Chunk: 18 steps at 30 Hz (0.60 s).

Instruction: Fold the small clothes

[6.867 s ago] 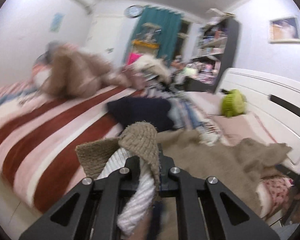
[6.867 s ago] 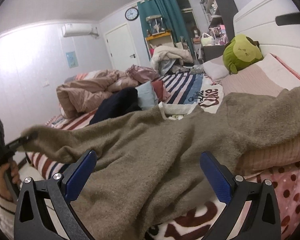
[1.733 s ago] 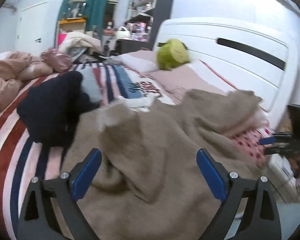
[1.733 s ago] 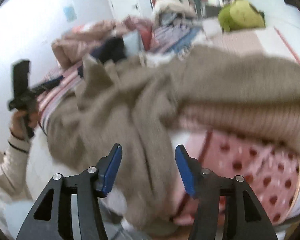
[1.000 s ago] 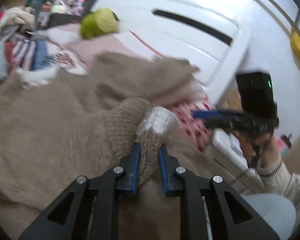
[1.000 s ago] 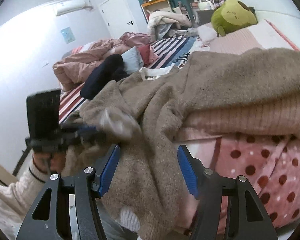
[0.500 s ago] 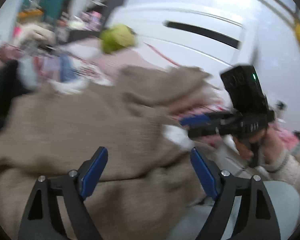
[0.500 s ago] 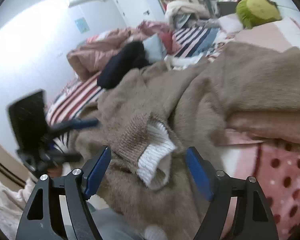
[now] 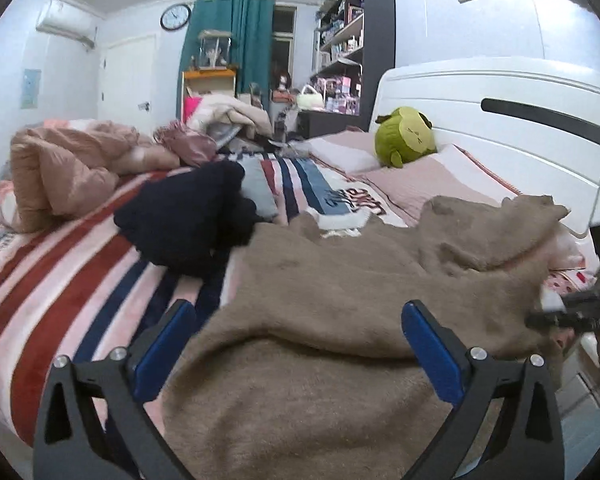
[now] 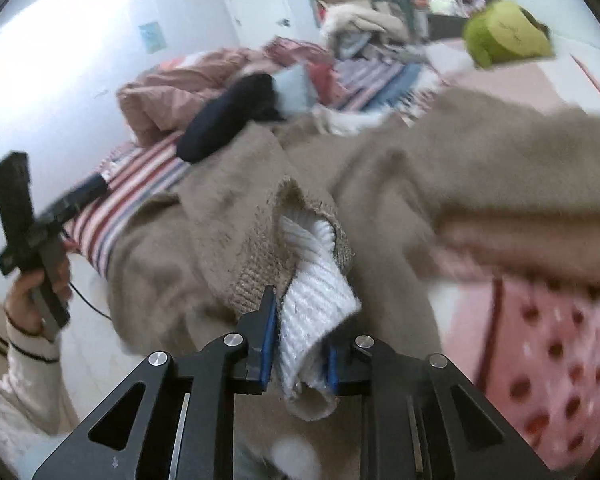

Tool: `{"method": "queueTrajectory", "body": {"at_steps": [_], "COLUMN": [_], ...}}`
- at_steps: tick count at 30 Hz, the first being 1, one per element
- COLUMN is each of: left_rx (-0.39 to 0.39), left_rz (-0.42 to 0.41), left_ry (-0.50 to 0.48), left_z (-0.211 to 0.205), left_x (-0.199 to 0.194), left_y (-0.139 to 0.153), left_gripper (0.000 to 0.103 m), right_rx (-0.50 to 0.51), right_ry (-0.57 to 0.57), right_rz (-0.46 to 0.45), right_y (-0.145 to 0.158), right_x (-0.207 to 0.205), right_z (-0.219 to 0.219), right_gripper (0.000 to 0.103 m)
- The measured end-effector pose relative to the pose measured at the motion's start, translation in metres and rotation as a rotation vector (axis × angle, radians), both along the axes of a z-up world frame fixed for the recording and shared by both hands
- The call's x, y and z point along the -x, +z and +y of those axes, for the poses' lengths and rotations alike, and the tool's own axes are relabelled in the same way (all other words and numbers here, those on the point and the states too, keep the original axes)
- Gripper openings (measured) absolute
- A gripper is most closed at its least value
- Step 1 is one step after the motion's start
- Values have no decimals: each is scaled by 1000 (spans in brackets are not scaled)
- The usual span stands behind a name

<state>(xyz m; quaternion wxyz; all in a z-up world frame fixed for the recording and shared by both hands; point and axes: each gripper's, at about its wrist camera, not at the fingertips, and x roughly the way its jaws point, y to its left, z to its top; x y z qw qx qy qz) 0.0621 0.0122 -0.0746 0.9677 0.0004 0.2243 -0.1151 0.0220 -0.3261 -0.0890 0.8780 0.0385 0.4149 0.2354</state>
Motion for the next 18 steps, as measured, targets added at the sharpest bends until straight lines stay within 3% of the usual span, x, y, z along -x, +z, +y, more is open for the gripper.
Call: {"method": "queueTrajectory", "body": {"at_steps": [4,8,9,15,18], "left_rx": [5,30,38,52,42], "left_rz": [-4,15,10,21,12], "left_ry": [-15,-110,-119,-143,-140], "left_z": [-15,-33,-35,-62,-70], "left_x": [-7,-7,-6,-16,-23], "left_y": [-3,2,4,11,11], "left_gripper": [102,102,102,102,102], "right_rx": [-171,-217,-215,-232,-255], "right_ry": [-43,-121,-156,-493,-573], "right_rz": [63,-51,-75,-194,-246], "right_y": [-22,5,11,26,27], "right_x": [0,6,6,-14,-31], "right_z": [-22,-61,-73,-171,-199], "right_gripper": [28,65,69,79,80]}}
